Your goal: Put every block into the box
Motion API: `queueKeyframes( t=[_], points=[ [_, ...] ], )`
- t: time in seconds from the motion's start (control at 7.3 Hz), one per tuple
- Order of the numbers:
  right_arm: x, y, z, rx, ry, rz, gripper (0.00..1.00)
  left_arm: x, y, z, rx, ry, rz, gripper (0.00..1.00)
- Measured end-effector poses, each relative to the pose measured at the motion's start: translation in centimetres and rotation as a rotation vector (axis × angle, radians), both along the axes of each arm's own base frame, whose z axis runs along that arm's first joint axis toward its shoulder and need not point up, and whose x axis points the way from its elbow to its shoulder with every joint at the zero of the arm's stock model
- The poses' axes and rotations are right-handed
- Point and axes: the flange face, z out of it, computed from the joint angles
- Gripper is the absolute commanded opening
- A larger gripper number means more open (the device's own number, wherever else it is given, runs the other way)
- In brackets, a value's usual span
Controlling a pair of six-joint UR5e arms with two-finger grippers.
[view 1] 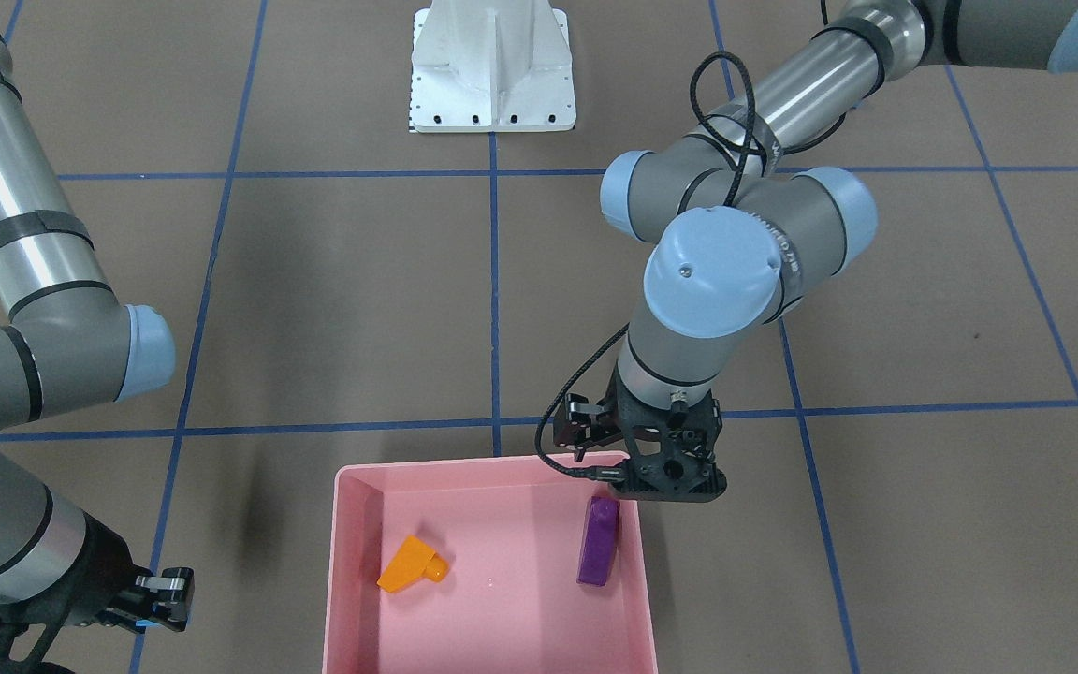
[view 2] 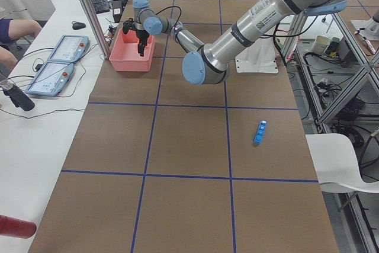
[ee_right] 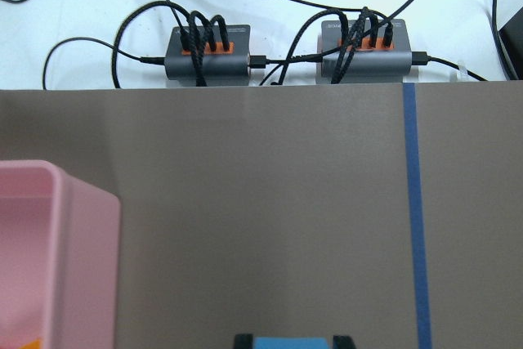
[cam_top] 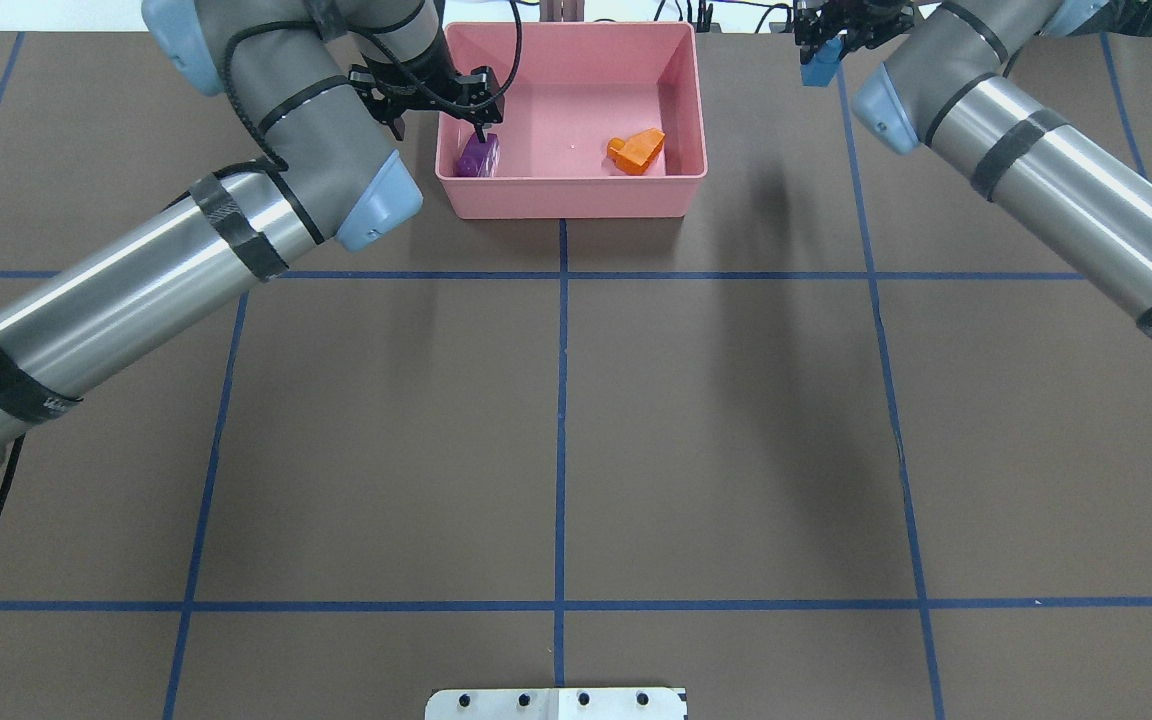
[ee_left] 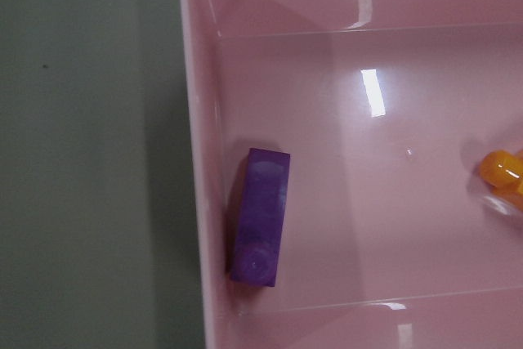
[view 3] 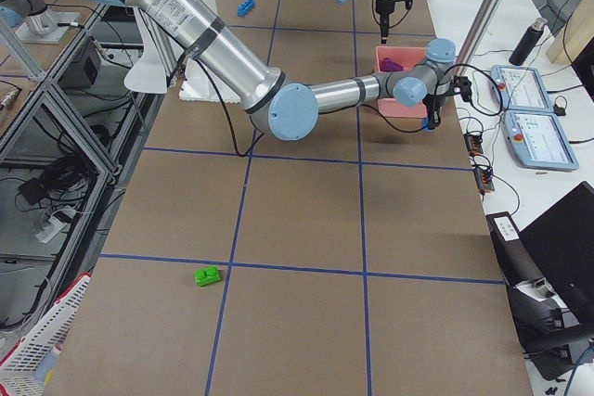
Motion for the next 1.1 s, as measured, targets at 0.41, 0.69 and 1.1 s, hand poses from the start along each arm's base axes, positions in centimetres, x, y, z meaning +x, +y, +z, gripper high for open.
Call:
queueKeyframes(
  t=[0.41, 0.69, 1.1],
  points=[
    [-4.1, 0.7, -9.6, -0.111, -0.051, 0.09, 0.0, -6.5, 2.0, 1.6, 0.066, -0.102, 0.124, 1.0],
    [-9.9, 3.1, -11.1, -0.105, -0.018, 0.13, 0.0, -9.5, 2.5, 4.4, 0.109, -0.128, 0.165, 1.0],
    [-14.3, 5.4, -10.8, -0.09, 0.014, 0.123, 0.98, -9.9, 2.8, 5.1, 0.111, -0.131, 0.171, 1.0]
  ],
)
